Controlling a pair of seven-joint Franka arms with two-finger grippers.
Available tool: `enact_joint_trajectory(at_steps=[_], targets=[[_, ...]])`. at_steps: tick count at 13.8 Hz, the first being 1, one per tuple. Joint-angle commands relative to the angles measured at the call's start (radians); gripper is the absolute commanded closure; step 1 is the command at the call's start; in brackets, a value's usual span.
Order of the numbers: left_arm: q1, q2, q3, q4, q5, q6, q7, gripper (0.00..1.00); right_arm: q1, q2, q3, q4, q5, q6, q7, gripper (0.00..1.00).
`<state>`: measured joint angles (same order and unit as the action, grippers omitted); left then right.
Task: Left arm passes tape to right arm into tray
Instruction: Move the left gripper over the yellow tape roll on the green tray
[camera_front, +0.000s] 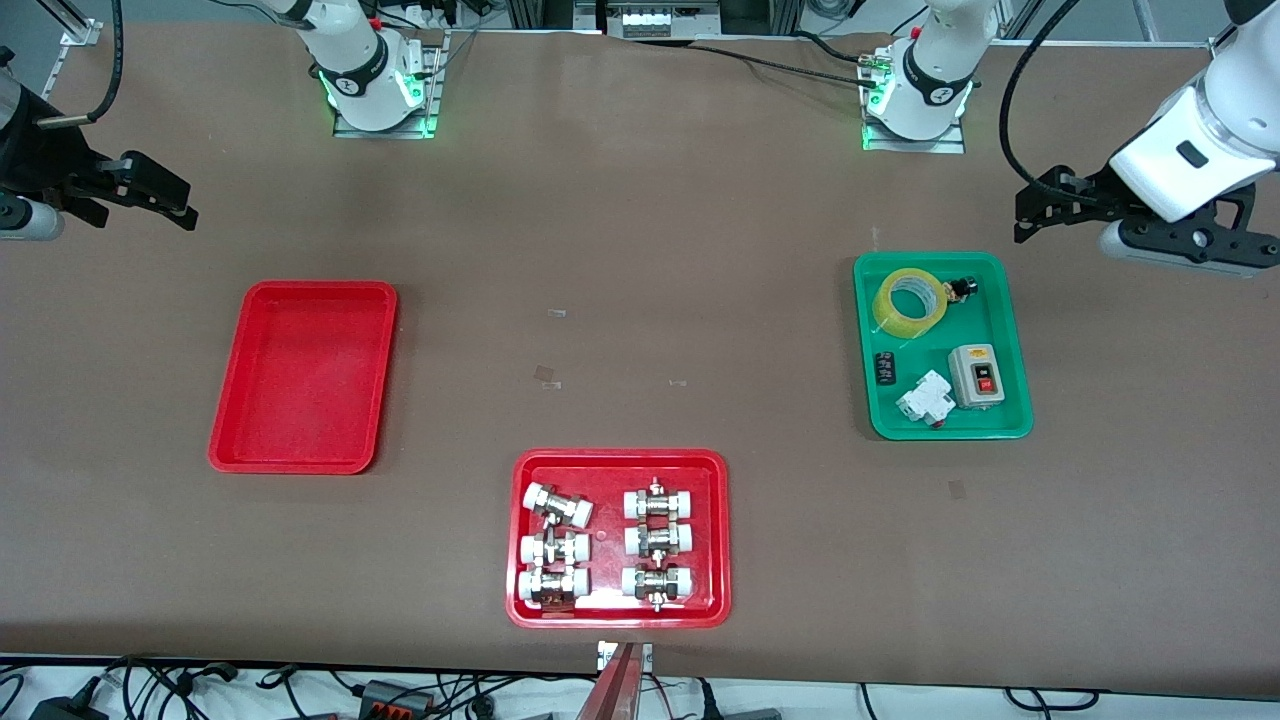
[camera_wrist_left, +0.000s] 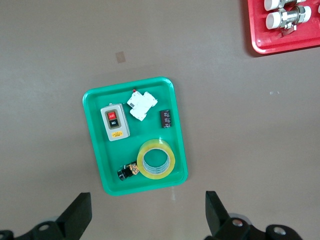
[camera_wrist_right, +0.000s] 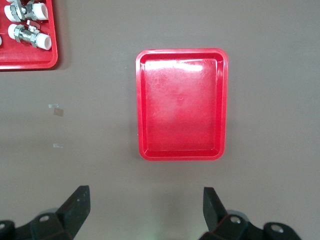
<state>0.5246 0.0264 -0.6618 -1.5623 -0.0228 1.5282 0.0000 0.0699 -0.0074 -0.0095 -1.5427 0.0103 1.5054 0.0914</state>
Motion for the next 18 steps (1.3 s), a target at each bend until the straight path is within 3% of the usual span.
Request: enact_joint_trajectory(at_steps=[1,12,16,18], targets=[[0.003,0.01,-0.006,0.019,0.001,-0.01,0.003,0.0,-0.002,0.007,0.003,0.016,-0.007,-0.008,-0.006,0.0],[0.006,0.041,0.005,0.021,-0.008,-0.007,0.0,0.0,-0.001,0.009,0.006,0.018,-0.012,-0.01,-0.01,0.0],[0.011,0.223,0.01,0.016,0.03,-0.081,0.009,0.0,0.001,0.009,0.006,0.018,-0.012,-0.01,-0.01,0.0],[0.025,0.367,0.014,0.008,0.038,-0.077,0.006,0.0,-0.001,0.009,0.006,0.016,-0.012,-0.008,-0.01,0.0]])
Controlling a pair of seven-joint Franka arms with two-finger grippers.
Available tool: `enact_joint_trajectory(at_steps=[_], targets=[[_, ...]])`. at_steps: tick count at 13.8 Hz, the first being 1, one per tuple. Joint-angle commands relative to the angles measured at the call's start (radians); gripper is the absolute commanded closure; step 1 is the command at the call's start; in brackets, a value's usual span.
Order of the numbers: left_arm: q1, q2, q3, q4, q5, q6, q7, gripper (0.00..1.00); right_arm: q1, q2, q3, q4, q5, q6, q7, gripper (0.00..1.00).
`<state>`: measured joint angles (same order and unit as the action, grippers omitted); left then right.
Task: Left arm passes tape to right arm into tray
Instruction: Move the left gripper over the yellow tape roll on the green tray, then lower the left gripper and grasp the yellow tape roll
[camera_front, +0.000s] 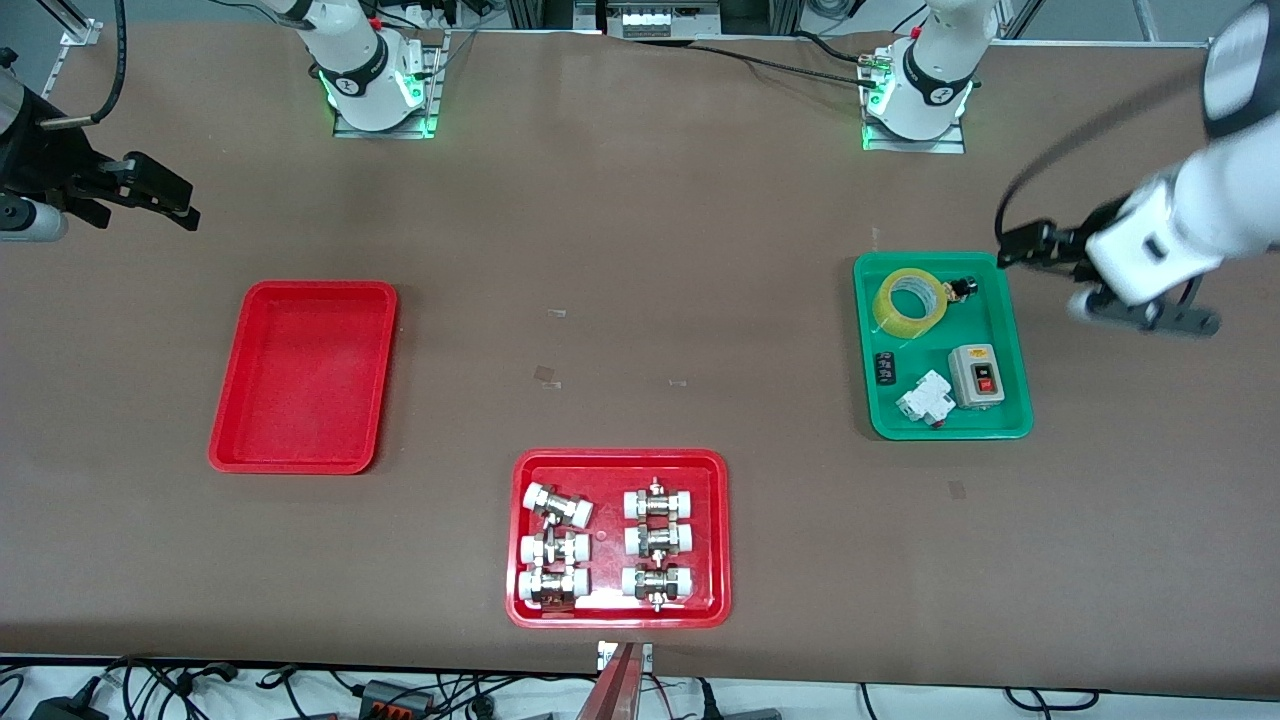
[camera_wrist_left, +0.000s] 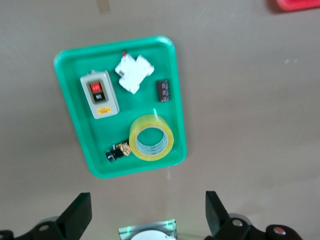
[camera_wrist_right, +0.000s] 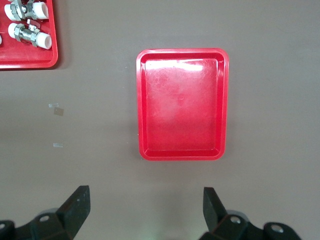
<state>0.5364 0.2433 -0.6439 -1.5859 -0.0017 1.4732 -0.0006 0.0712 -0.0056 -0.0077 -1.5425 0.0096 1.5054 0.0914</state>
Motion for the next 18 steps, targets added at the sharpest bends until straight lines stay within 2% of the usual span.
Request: enact_joint_trajectory(at_steps=[1,2,3,5,9,11,15,18], targets=[[0.025,0.209,-0.003,0.032,0.04,-0.017,0.007,0.0,-0.002,0.007,0.005,0.018,-0.011,-0.008,-0.01,0.0],[0.025,0.218,-0.002,0.024,0.092,0.004,0.005,0.0,-0.002,0.007,0.005,0.018,-0.011,-0.008,-0.01,0.0],[0.027,0.214,-0.002,-0.045,0.144,0.062,0.002,0.0,-0.002,0.007,0.005,0.018,-0.011,-0.008,-0.013,0.0],[0.033,0.17,-0.002,-0.208,0.15,0.212,-0.006,0.0,-0.005,0.009,0.005,0.018,-0.01,-0.004,-0.021,0.0],[0.016,0.039,-0.017,-0.455,0.161,0.411,-0.143,0.0,-0.005,0.009,0.003,0.018,-0.01,-0.001,-0.021,0.0],[0.019,-0.004,-0.016,-0.566,0.161,0.522,-0.147,0.0,-0.004,0.009,0.005,0.019,-0.011,-0.001,-0.022,0.0],[0.03,-0.029,-0.013,-0.686,0.21,0.633,-0.212,0.0,-0.004,0.009,0.005,0.019,-0.01,-0.001,-0.022,0.0],[0.036,0.013,-0.008,-0.7,0.247,0.653,-0.268,0.0,-0.004,0.009,0.005,0.018,-0.01,-0.001,-0.021,0.0]])
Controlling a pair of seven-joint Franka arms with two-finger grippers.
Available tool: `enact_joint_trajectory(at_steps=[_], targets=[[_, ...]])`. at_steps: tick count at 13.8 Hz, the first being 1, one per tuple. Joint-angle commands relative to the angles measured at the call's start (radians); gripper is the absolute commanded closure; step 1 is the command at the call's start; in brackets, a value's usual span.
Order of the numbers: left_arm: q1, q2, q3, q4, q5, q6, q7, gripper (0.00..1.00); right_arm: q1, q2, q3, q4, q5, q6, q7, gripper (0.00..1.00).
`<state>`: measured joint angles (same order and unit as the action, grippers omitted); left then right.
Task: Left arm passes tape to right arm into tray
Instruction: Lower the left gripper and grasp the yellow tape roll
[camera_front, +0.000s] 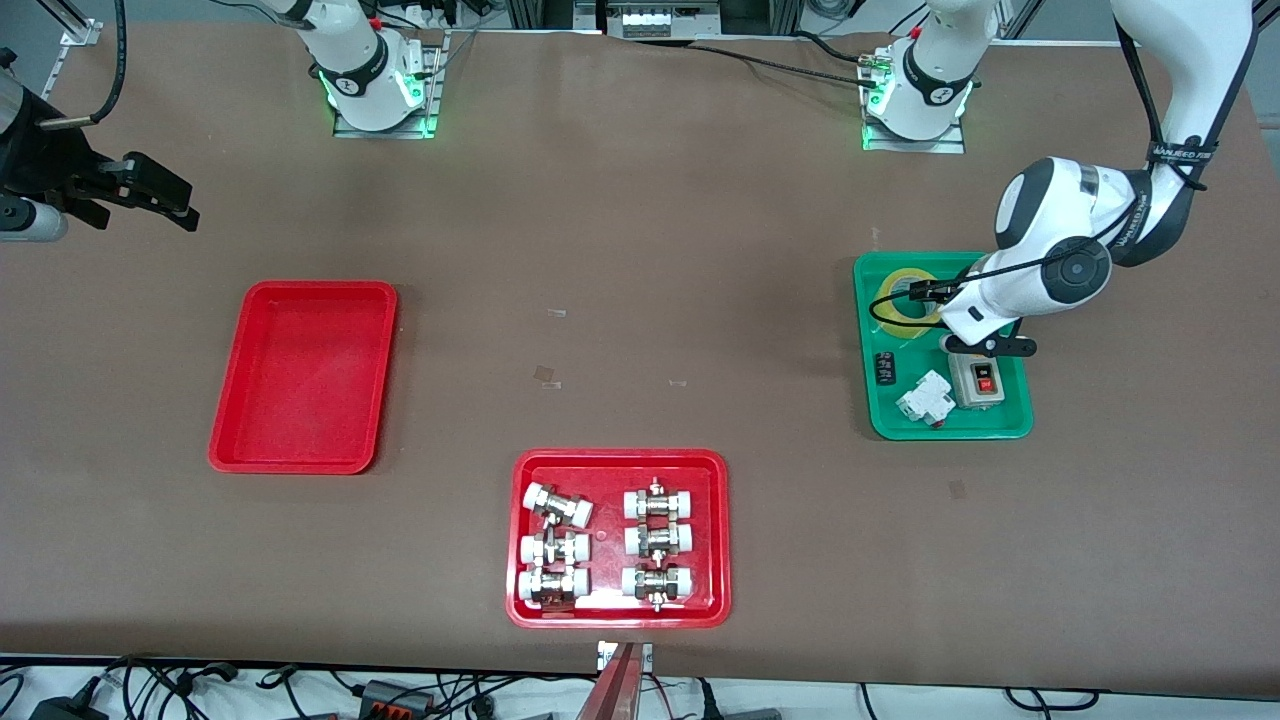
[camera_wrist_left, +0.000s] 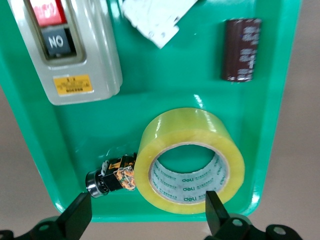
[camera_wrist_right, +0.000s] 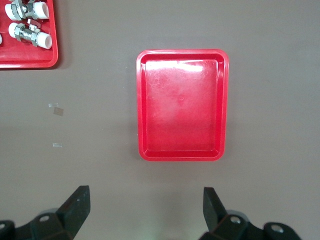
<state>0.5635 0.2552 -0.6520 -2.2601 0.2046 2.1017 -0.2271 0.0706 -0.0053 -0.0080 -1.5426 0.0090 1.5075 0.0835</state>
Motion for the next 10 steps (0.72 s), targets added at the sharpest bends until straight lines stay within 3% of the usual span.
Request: enact_joint_trajectory(at_steps=[1,8,10], targets=[[0.009,0.018,0.002,-0.029,0.065,0.024,-0.072,0.0,-0.002,0.008,0.005,0.018,-0.011,-0.004,-0.013,0.0],[0.007,0.107,0.002,-0.038,0.145,0.032,-0.181,0.07,-0.002,0.008,0.005,0.016,-0.011,-0.006,-0.013,0.0],[0.007,0.113,0.002,-0.038,0.145,0.031,-0.184,0.19,0.0,0.008,0.005,0.016,-0.011,-0.006,-0.013,0.0]])
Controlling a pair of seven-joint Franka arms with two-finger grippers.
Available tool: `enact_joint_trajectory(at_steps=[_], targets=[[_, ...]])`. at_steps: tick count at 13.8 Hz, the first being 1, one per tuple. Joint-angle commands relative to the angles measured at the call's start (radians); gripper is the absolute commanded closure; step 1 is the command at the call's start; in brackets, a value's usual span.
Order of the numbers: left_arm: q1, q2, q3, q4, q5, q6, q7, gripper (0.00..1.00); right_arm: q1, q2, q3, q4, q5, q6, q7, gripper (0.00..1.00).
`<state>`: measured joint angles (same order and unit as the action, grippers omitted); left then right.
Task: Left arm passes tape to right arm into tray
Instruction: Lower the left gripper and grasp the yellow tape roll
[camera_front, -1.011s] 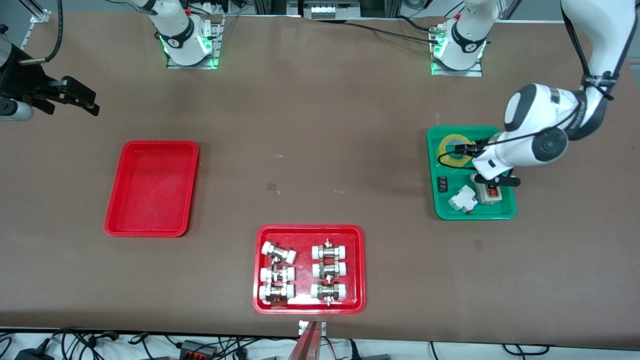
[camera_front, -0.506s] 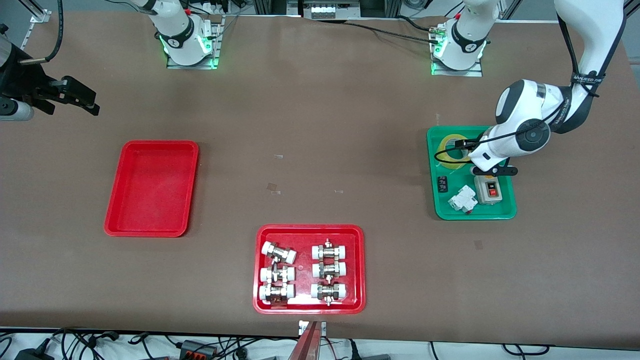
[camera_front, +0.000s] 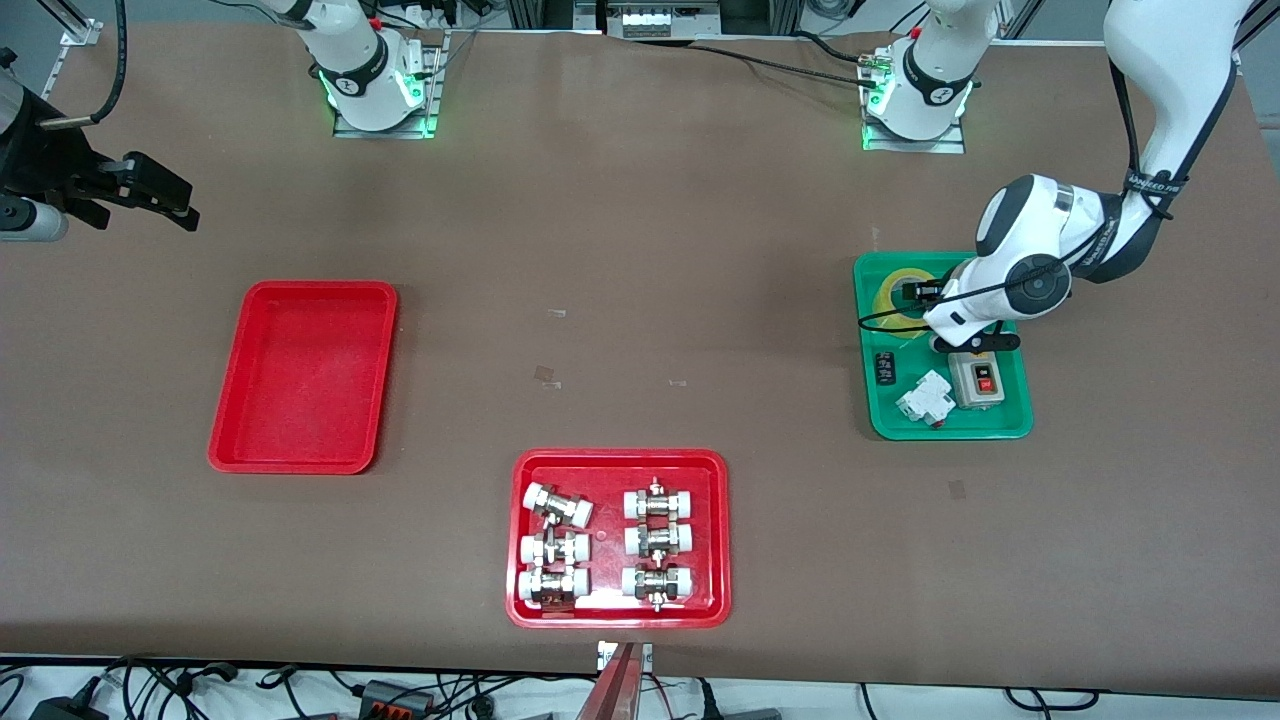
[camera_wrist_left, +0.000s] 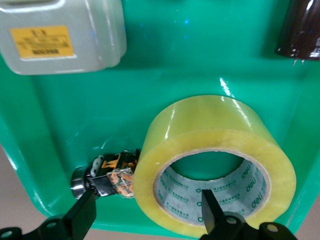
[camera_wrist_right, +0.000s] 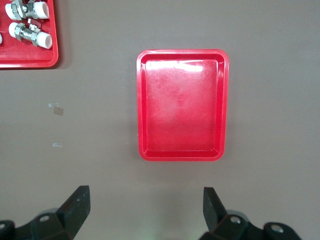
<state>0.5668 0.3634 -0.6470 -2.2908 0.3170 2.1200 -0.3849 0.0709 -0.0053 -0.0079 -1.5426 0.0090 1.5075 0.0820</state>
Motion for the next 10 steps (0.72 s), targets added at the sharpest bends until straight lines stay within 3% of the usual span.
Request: enact_joint_trajectory(at_steps=[1,2,4,6,10], targets=[[0.004,0.003,-0.003,-0.007,0.033,0.011,-0.025,0.34,0.0,0.008,0.005,0.016,-0.009,-0.006,-0.011,0.0],[0.004,0.005,-0.003,-0.007,0.033,0.011,-0.025,0.55,0.0,0.008,0.005,0.016,-0.011,-0.006,-0.011,0.0],[0.002,0.003,-0.005,-0.007,0.043,0.006,-0.025,0.85,0.0,0.008,0.005,0.016,-0.011,-0.007,-0.011,0.0],[0.001,0.002,-0.006,-0.006,0.047,0.006,-0.023,0.99,0.0,0.008,0.005,0.016,-0.011,-0.007,-0.011,0.0],[-0.004,-0.02,-0.016,0.029,0.047,-0.034,-0.009,0.99,0.0,0.008,0.005,0.016,-0.011,-0.007,-0.011,0.0]])
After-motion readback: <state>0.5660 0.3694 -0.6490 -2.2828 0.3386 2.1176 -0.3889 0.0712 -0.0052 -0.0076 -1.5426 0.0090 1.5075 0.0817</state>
